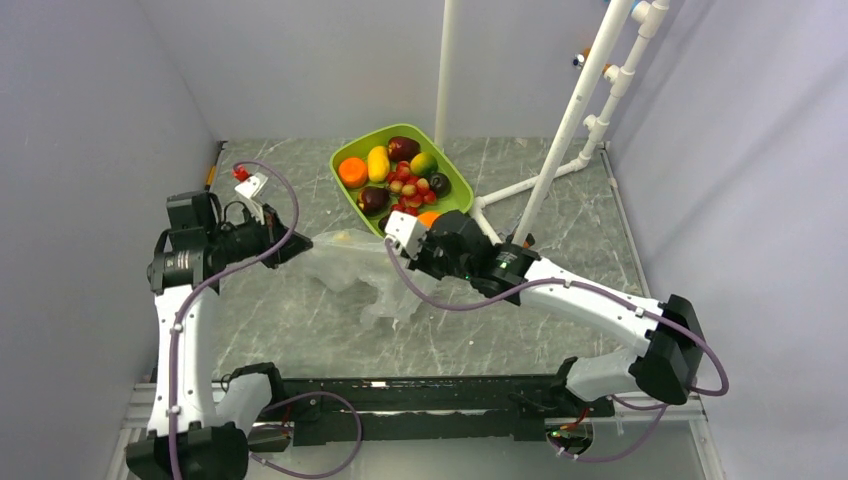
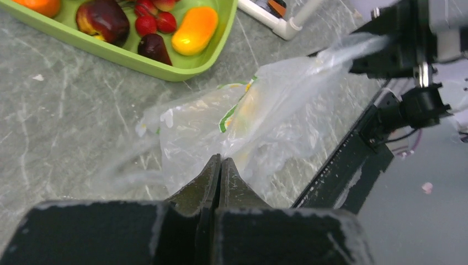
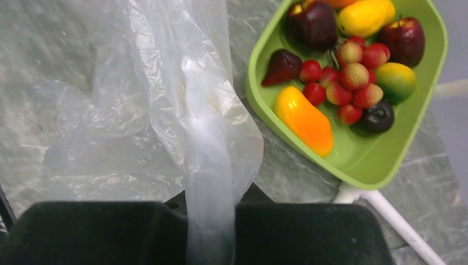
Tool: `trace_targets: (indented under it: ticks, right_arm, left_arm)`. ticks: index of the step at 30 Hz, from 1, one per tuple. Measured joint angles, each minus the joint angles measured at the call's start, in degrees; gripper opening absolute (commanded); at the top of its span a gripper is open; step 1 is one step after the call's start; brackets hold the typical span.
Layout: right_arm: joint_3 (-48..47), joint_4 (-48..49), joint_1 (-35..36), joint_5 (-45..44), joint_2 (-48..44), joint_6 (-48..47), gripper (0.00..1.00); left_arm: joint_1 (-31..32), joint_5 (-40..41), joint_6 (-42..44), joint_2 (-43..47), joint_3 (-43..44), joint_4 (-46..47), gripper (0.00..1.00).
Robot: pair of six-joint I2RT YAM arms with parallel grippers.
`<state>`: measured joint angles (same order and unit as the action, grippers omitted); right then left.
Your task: Place the fake fruits into the plastic bag and tie a complex knot
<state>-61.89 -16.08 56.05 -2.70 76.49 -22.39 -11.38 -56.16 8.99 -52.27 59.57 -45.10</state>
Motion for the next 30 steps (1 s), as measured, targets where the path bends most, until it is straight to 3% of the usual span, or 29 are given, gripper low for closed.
trace_targets:
  ticks: [7,13,14,15,17,18,26,30]
  right_arm:
    - [2.38,-4.37,-11.04,11.52,-5.42,-3.82,0.00]
    - [4.55,-6.21,-13.99,25.00,-11.78,-6.80,0.00]
    - [4.55,-6.40,-14.16,26.21,-12.00,-6.73,0.00]
    - [4.55,-6.43,-14.32,27.08,-12.00,-6.67,0.00]
    - [4.81,-6.32,-14.75,28.61,-12.00,-6.03,0.00]
    - [5.11,-6.60,-15.37,28.92,-12.17,-5.42,0.00]
    - [6.38,-4.09,-18.12,32.57,-14.29,1.79,0.00]
    - [6.51,-1.97,-18.69,35.87,-15.08,4.72,0.00]
  left_arm:
    - [-3.78,-4.57,17.18,-8.13,7.76,-12.44,0.00]
    - [-4.13,-9.92,41.83,-12.90,12.94,-26.97,0.00]
    - [-4.31,-10.03,45.09,-13.07,12.92,-28.74,0.05]
    - [-4.44,-10.05,47.76,-13.20,12.92,-30.10,0.24]
    - [-5.11,-9.86,52.50,-13.44,12.94,-32.20,0.92]
    - [-5.81,-9.31,54.55,-13.60,12.94,-32.54,0.98]
    - [-8.26,-13.35,62.29,-14.25,7.61,-36.02,0.99]
    - [-7.61,-17.14,57.31,-10.75,-0.31,-28.65,0.99]
